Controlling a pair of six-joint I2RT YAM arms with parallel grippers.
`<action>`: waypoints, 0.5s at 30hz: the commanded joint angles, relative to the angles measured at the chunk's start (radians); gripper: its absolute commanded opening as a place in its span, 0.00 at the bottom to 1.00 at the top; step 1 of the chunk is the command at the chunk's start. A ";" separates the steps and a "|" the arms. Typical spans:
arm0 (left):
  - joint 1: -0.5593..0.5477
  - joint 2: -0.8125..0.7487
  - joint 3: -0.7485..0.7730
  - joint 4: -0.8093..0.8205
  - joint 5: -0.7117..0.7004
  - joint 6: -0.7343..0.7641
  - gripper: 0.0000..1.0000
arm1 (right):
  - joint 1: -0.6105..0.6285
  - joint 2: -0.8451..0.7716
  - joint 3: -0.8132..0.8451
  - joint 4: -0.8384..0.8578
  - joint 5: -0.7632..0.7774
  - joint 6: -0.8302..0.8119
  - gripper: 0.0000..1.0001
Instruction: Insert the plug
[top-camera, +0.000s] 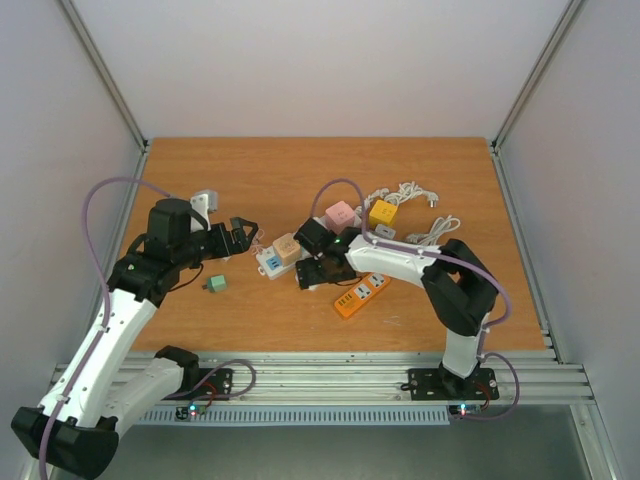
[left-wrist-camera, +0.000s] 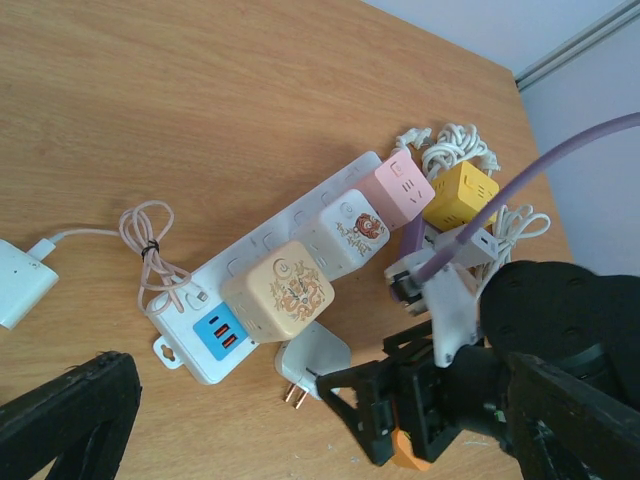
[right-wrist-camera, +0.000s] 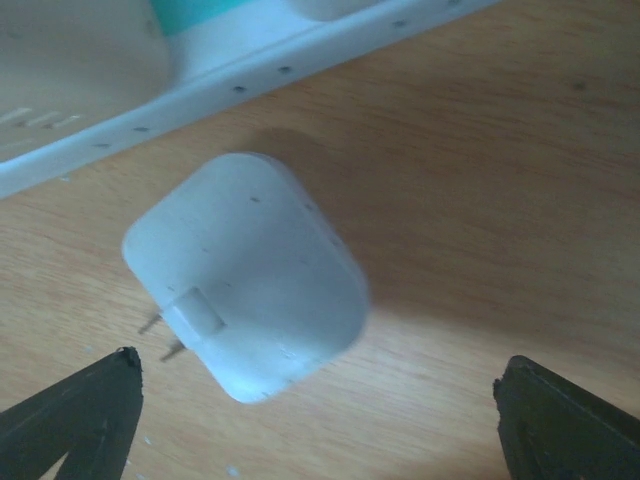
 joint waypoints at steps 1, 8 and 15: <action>-0.003 -0.007 -0.001 0.037 -0.014 -0.004 0.99 | 0.038 0.065 0.079 0.029 0.038 0.048 0.98; -0.003 -0.004 0.001 0.035 -0.017 0.005 0.99 | 0.061 0.177 0.170 -0.036 0.113 0.055 0.99; -0.003 0.000 0.001 0.036 -0.015 0.006 0.99 | 0.064 0.233 0.198 -0.055 0.105 0.063 0.91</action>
